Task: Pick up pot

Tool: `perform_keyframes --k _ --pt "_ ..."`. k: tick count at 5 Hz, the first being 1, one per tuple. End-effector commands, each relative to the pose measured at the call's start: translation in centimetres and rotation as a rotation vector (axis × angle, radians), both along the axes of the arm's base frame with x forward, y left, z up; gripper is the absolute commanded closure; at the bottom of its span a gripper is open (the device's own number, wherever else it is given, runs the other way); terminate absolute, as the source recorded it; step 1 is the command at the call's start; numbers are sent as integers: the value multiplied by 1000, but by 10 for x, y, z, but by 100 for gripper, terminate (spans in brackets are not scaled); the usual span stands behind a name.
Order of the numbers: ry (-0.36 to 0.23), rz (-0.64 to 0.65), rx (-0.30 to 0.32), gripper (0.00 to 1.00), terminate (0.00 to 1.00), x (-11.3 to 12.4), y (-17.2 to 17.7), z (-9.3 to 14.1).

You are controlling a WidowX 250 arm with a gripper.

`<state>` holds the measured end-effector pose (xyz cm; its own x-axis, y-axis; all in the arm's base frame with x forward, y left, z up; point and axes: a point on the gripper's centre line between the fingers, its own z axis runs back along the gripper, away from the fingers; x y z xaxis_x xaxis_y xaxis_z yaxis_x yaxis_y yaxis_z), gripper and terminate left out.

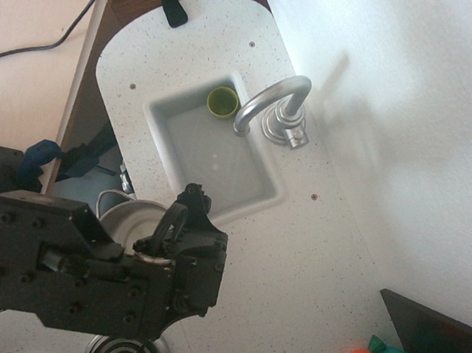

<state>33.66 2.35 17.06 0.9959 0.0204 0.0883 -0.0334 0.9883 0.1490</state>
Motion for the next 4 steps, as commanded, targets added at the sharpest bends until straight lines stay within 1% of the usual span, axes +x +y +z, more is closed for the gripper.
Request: perform_keyframes --k 1,2,3,4 --pt "0 0 0 0 0 0 0 0" --pt "50 -65 -38 0 0 -18 -14 -6" --pt "116 -153 -214 0 0 -41 -21 -16" --pt "130 -210 -328 0 0 -59 -24 -18"
